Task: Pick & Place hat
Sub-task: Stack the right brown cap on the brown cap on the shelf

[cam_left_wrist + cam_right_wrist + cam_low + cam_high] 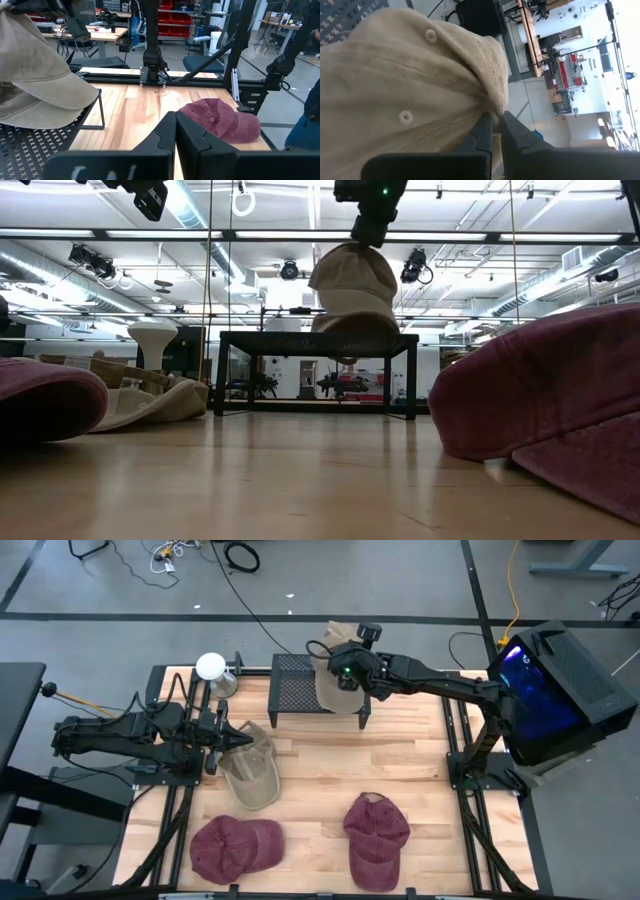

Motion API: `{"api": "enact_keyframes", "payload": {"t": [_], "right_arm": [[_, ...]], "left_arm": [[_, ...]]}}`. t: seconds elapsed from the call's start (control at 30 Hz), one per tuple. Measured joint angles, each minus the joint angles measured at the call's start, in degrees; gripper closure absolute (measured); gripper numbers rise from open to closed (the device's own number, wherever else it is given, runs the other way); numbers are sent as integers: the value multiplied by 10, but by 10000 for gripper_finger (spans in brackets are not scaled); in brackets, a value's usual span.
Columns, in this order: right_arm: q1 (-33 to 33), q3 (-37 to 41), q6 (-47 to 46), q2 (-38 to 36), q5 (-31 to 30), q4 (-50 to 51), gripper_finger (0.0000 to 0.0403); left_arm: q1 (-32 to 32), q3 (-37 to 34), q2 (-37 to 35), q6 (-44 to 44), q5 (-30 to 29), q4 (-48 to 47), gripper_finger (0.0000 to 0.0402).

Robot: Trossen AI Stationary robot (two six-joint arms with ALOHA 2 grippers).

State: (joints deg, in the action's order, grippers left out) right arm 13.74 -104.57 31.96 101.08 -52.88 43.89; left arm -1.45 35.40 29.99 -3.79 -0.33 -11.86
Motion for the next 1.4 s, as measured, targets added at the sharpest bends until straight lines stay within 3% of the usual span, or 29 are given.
{"api": "enact_keyframes", "payload": {"t": [0.33,0.73,1.4], "right_arm": [[7,0,3,7,13,-44,394],[16,0,-15,7,-21,-32,394],[45,0,-45,7,-15,-25,394]], "left_arm": [[0,0,0,0,0,0,387],[0,0,0,0,0,0,387],[0,0,0,0,0,0,387]]}}
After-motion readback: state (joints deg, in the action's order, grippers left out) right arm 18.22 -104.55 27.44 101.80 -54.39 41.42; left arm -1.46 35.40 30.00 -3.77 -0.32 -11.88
